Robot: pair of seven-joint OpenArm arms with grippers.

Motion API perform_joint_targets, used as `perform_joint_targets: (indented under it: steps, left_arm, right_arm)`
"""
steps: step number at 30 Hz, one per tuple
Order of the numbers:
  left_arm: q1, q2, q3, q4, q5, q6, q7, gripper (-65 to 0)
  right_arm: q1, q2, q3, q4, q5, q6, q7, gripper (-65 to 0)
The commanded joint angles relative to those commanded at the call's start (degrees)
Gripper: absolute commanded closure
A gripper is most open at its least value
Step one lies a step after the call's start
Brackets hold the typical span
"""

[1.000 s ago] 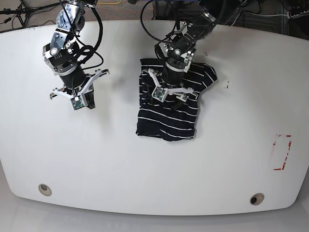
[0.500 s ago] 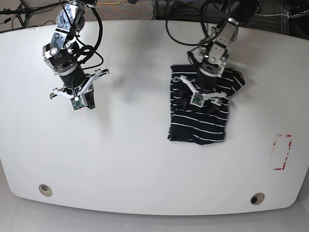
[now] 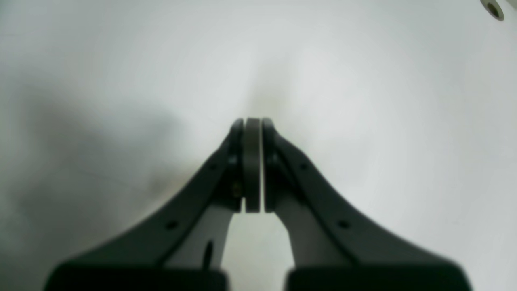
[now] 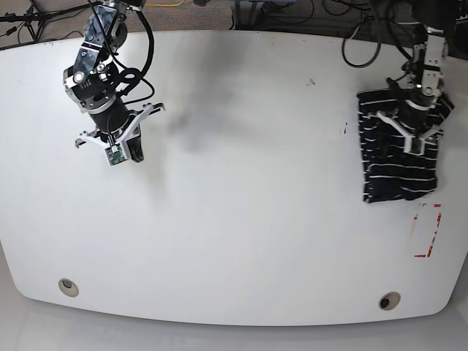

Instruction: Fold the T-shirt properly

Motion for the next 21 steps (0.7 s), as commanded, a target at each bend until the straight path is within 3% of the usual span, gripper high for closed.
perform_joint_targets:
  steps: [4,8,15,21]
  left_arm:
    - [-0.09,-1.23,-6.86,-4.31,0.18,-6.15,0.0,-39.9]
    - [-0.26,-2.99,-12.31,-6.07,0.26,-10.29,0.0,-39.9]
    - [-2.64,-3.69,-14.95,-2.81,0.26,-13.36,0.18,-39.9]
    - [-2.73,-4.13,-17.41,8.97,0.18,-13.71,6.33,-39.7]
  right_arm:
    - [-0.26,-0.09,0.0,0.09,0.0,0.0,-0.09,-0.2]
    - [-1.41,-0.09,-0.26,0.09,0.0,0.0,0.09,-0.2]
    - [-2.46,-0.18,-0.26,-0.09,0.0,0.0,0.26,-0.2]
    - [-3.25,0.09,0.09,-0.09,0.0,0.0,0.44,-0.2]
